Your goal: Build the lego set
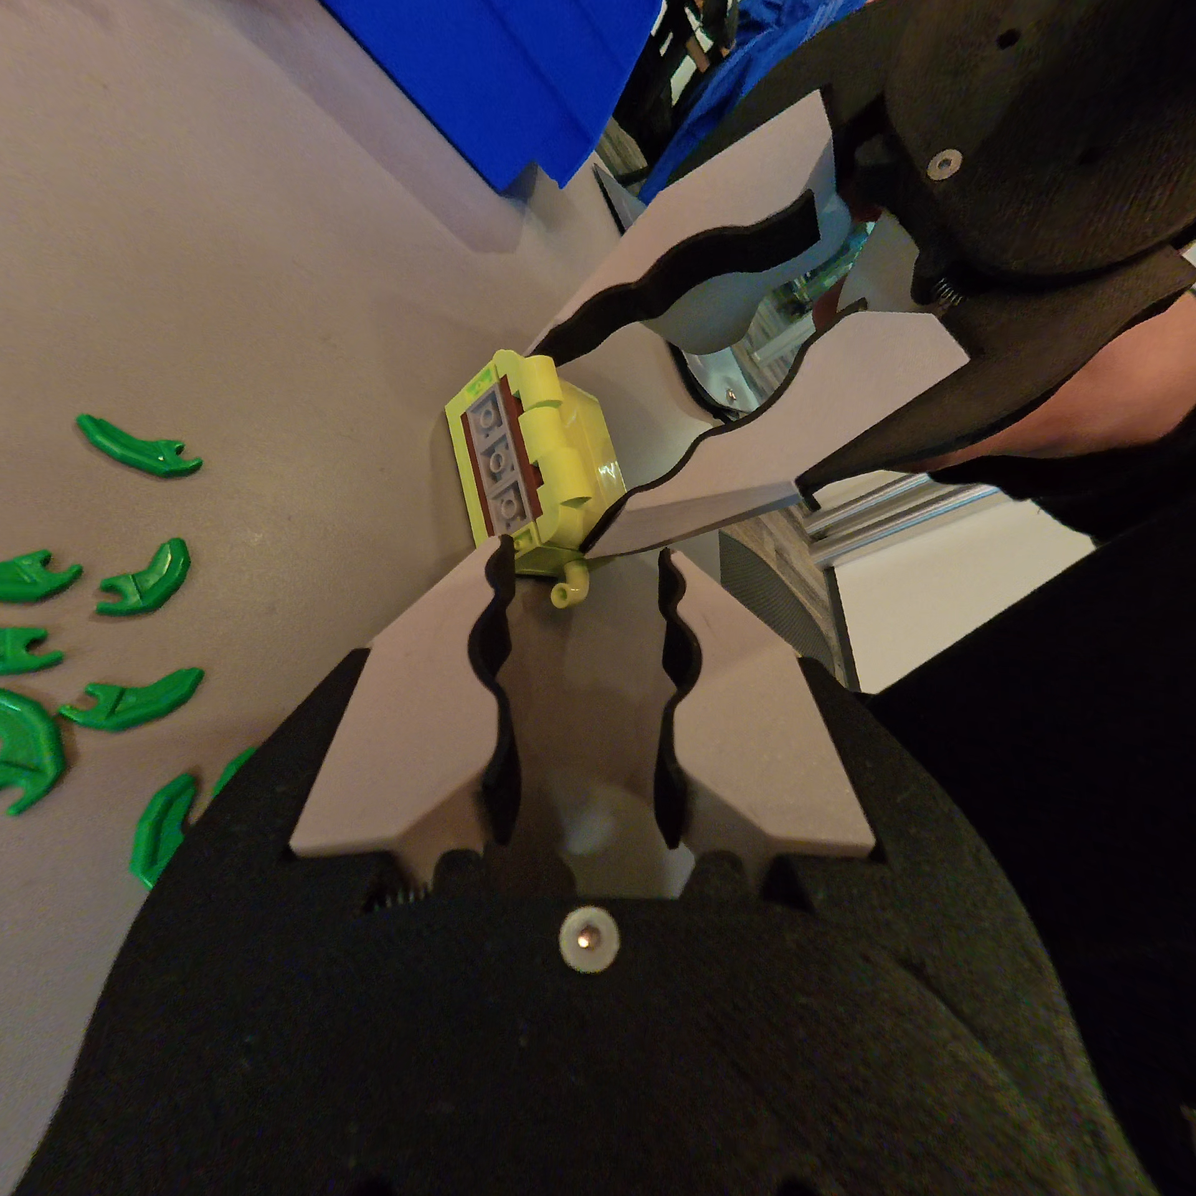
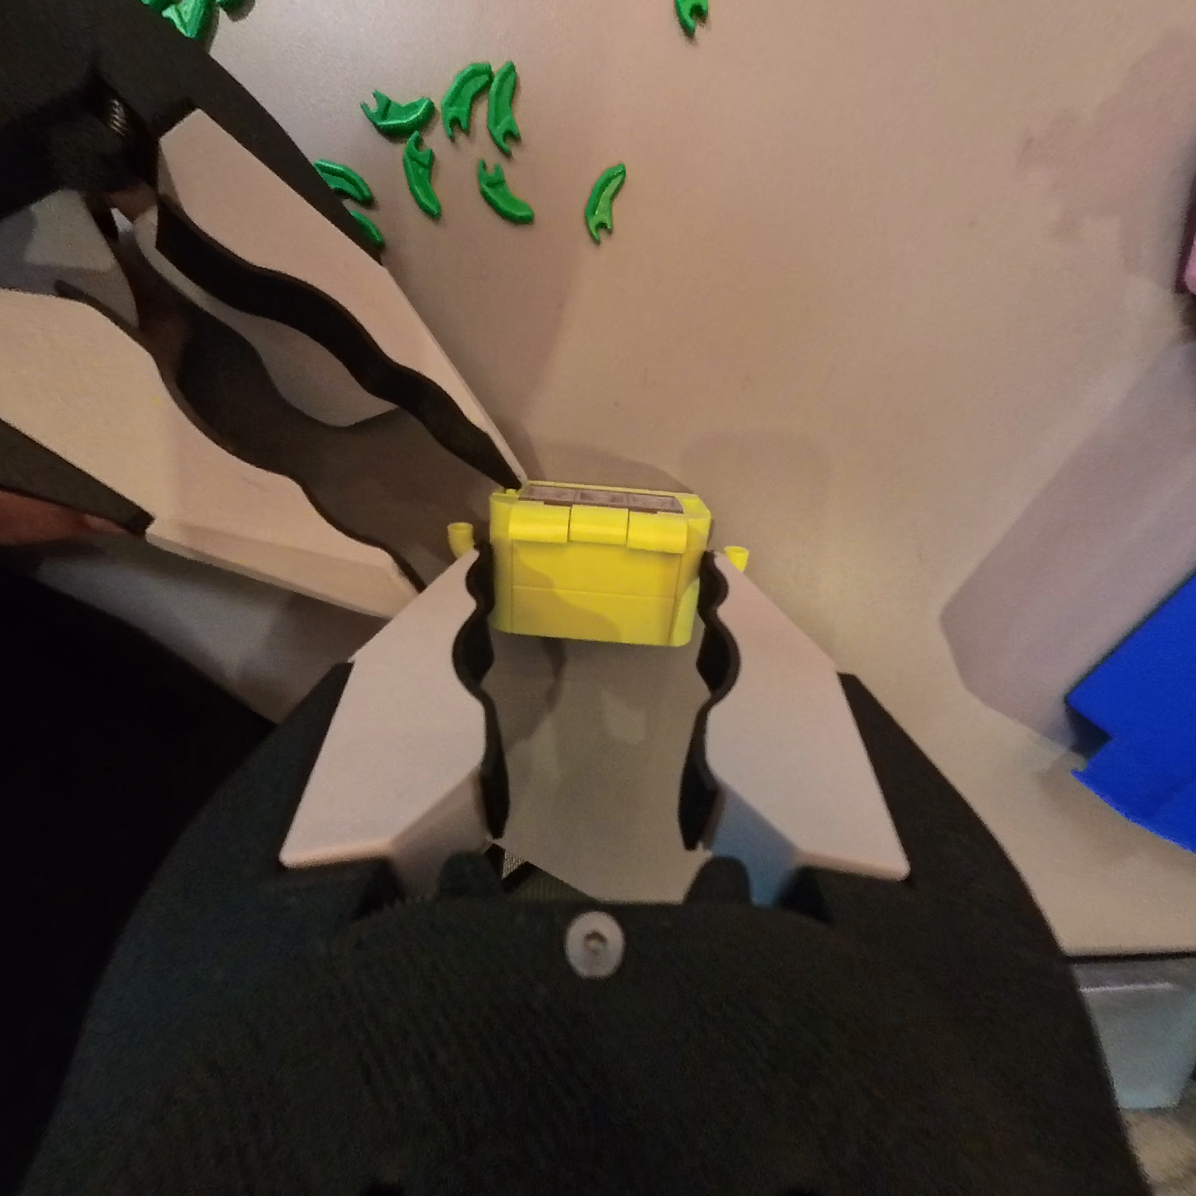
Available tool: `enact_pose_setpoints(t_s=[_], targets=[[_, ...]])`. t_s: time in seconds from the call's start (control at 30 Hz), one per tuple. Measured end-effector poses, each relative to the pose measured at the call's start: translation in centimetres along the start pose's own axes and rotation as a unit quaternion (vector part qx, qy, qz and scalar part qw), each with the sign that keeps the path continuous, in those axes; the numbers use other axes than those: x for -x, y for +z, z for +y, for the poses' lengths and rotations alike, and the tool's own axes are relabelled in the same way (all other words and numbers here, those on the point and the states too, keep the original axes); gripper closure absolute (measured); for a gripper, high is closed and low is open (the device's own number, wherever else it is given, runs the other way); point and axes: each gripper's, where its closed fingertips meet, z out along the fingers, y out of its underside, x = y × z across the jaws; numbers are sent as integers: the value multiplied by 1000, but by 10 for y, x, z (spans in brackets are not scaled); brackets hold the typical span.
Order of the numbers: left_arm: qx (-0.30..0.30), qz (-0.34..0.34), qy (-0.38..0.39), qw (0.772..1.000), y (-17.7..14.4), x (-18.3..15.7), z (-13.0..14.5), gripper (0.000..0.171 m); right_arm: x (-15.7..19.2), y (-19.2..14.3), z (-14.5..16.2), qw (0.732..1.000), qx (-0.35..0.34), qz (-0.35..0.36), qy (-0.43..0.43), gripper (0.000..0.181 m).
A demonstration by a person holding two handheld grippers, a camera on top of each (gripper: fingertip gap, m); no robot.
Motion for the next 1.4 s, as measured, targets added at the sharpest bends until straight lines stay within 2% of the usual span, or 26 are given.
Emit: enact_pose_setpoints(t_s=[0.5,0.63,0.77,0.9,0.97,1.03,1.17,1.23,1.3,1.4], targets=[[2,-8,0,1000,0,1,1,133,-1,12,-1,1000,4,5,-7,113],[-20,13,-1,1000,-5,-3,-4,124,0,12,-4,999,-50,-6,-8,112],[-97,47,-1,994,-22,-11,-21,110,-1,2,-17,988,-149,-25,-16,113],[-169,58,-7,984,-40,-11,-37,94,7,-21,-39,942,-323,-73,-48,113],[-165,63,-15,984,-39,-10,-36,91,15,-23,-42,921,-367,-124,-34,113],[-151,57,-16,987,-35,-9,-34,90,13,-20,-44,911,-386,-142,3,113],[-139,50,-17,989,-32,-8,-31,90,13,-15,-42,900,-415,-131,32,113],[-137,46,-24,989,-31,-5,-30,91,14,-7,-35,907,-407,-99,33,113],[-128,36,-29,991,-28,-2,-29,92,17,-5,-30,913,-403,-58,10,113],[-104,32,-29,994,-22,-2,-23,91,23,-17,-28,900,-434,8,-41,114]])
